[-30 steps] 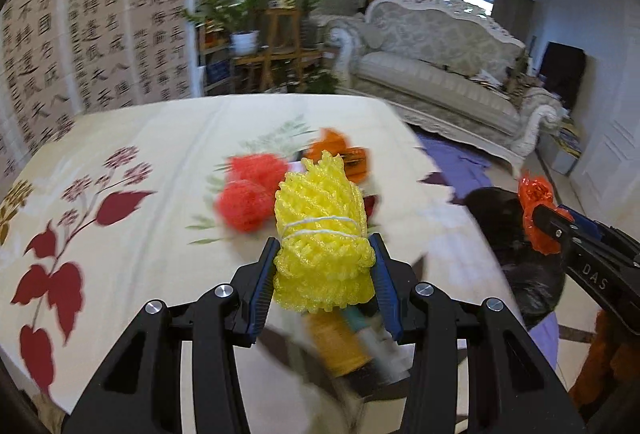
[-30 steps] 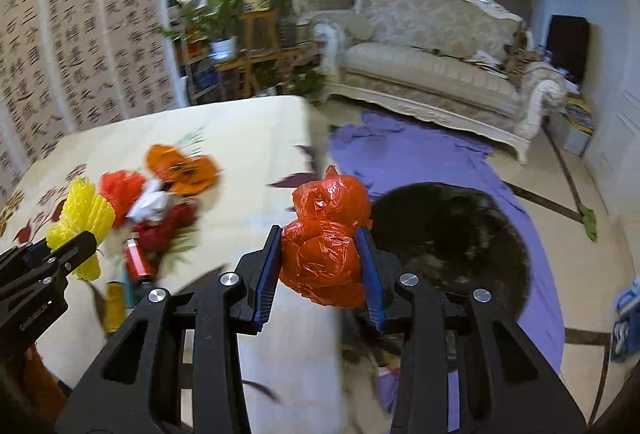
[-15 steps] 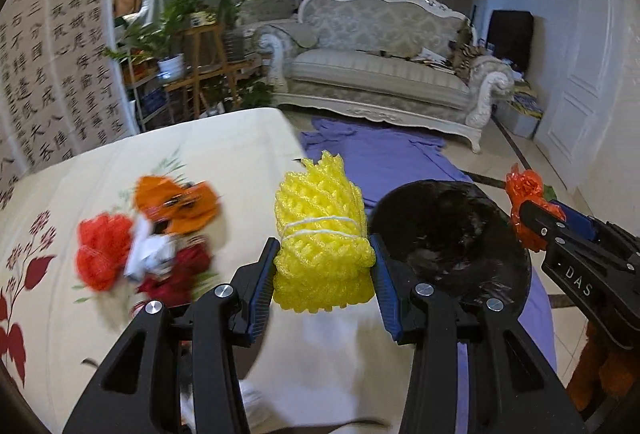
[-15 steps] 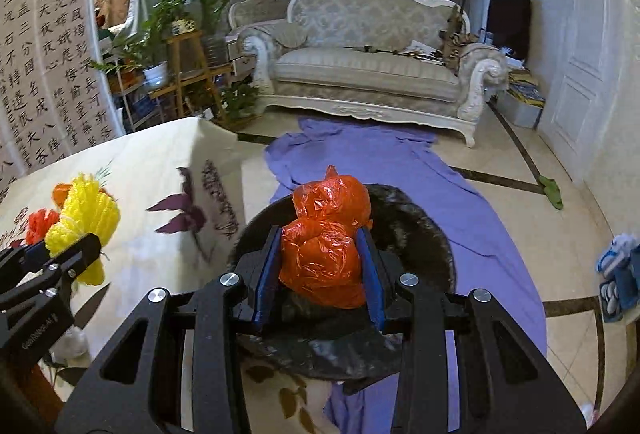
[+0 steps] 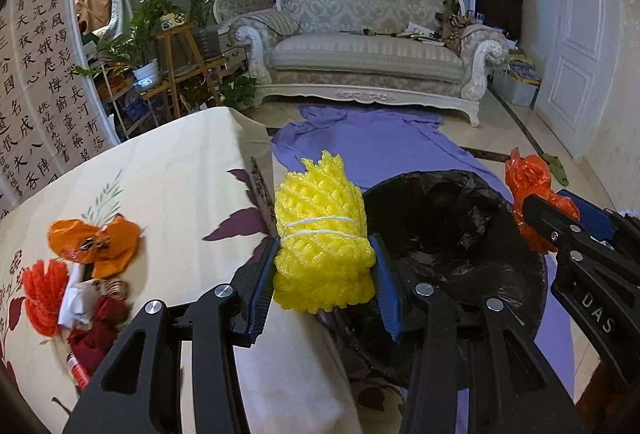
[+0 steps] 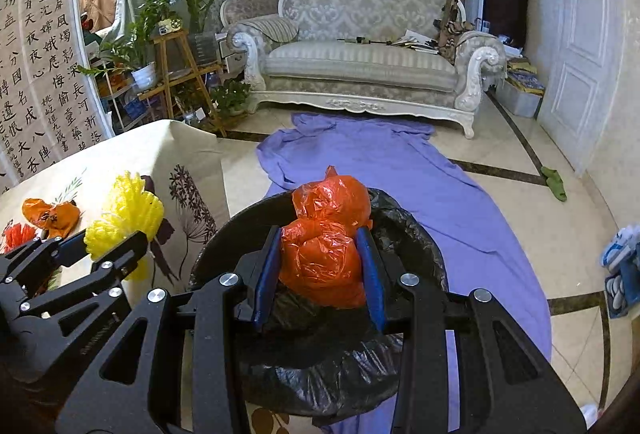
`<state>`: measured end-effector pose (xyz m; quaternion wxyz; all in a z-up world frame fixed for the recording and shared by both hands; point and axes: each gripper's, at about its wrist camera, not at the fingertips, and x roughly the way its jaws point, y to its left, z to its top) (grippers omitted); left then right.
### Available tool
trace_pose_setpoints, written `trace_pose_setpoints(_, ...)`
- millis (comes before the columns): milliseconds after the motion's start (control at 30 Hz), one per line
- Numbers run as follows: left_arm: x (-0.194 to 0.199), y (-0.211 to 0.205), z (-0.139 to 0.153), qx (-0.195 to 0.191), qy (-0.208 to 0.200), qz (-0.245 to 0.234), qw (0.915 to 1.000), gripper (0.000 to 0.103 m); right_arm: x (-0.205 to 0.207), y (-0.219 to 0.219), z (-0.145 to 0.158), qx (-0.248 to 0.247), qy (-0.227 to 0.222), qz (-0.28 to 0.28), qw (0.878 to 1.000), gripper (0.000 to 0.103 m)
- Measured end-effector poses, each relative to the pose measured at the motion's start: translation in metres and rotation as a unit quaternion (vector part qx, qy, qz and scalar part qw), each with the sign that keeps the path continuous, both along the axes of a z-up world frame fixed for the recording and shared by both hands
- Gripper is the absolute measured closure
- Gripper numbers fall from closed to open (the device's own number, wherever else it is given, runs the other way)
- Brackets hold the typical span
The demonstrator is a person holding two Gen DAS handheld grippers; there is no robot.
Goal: Collect trash
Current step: 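Carry both items over the black bin and open both tools to drop them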
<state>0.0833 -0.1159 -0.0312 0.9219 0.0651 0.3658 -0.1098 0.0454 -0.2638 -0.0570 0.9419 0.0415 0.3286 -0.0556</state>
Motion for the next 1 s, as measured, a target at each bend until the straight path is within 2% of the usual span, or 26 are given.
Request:
trace_pose_setpoints(167,0.01,-0.014,-0.006,0.008,0.004,-0.01,0.9999,0.056,0.009,-0.007,-0.004,0.005,0.003,-0.006,1.0,0.066)
trace_pose_setpoints(333,0.012,-0.023,-0.012,0.018,0.003,-0.019,0.9997,0.044,0.018,-0.014,-0.007,0.01,0.007,-0.008,1.0,0.064)
trace_pose_setpoints(400,0.013,-0.024,-0.013,0.022,0.003,-0.019,0.9996,0.03,0.021,-0.016,-0.008,0.012,0.009,-0.008,1.0,0.049)
trace_pose_setpoints(433,0.013,-0.024,-0.012,0.022,0.003,-0.016,0.9996,0.029,0.021,-0.016,-0.006,0.012,0.005,-0.011,1.0,0.045)
trace_pose_setpoints(500,0.014,-0.024,-0.01,0.02,-0.001,-0.012,0.9997,0.026,0.021,-0.017,-0.007,0.015,0.003,-0.016,1.0,0.044)
trace_pose_setpoints(733,0.013,-0.015,-0.007,0.016,0.009,-0.003,0.9998,0.025,0.013,-0.019,-0.004,0.018,-0.003,-0.029,0.999,0.044)
trace_pose_setpoints(1000,-0.012,0.008,0.006,0.019,0.004,0.013,0.9997,0.024,-0.009,-0.005,0.0,0.02,-0.004,-0.017,1.0,0.043)
